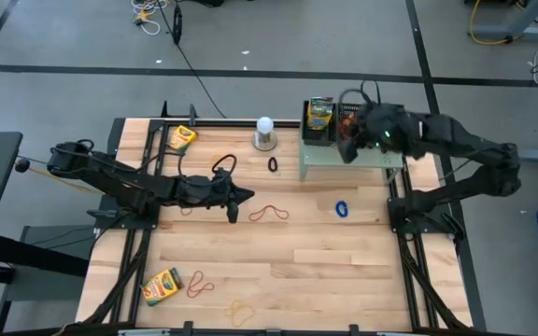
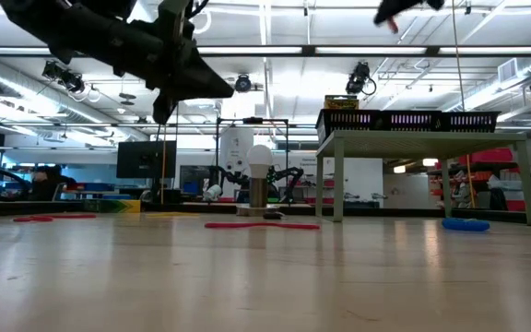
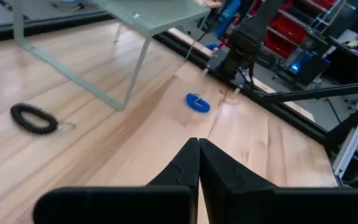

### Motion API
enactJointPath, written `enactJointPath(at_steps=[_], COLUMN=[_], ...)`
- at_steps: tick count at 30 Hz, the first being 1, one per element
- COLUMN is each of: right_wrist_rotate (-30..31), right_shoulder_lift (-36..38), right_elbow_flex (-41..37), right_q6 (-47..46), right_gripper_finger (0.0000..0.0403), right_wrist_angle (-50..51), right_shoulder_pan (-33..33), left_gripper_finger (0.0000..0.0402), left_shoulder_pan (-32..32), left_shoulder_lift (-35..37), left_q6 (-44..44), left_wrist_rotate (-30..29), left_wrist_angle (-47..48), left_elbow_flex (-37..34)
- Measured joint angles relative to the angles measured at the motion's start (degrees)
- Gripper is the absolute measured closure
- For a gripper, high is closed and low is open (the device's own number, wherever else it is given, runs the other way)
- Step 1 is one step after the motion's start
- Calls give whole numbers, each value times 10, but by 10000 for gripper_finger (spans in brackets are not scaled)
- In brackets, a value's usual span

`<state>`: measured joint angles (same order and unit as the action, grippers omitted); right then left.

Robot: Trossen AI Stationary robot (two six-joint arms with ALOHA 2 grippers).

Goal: Pick & Place Office Desk Supplies
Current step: Put the orange rubber band into the middle basket on the shelf

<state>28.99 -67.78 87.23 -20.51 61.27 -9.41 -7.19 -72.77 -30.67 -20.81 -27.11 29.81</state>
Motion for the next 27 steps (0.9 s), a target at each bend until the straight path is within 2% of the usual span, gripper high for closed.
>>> enactJointPath(at_steps=[7,12,16,19,23,27], right_wrist_rotate=[-87,-139,-162,-165,-168,-157], right_shoulder_lift=[-6,-12,-24,-26,-25,-25], right_elbow_flex=[-81,-168,-219,-244,-250,-231], right_q6=[33,62,64,64,63,62], right_gripper_finger=[401,399,396,378,325,259], right_wrist_angle=[6,-69,-118,-143,-153,-153], right_shoulder_pan=[-193,-289,-325,-329,-328,-328], left_gripper_finger=[393,393,393,393,392,392], left_shoulder_pan=[0,-3,-6,-7,-6,-6], left_shoulder_lift=[0,0,0,0,0,0], left_q6=[-7,-23,-27,-31,-53,-77], left_wrist_rotate=[-1,9,8,4,33,28], left_wrist_angle=[-1,-1,-1,-1,-1,-1], left_elbow_flex=[-1,-1,-1,-1,-1,-1])
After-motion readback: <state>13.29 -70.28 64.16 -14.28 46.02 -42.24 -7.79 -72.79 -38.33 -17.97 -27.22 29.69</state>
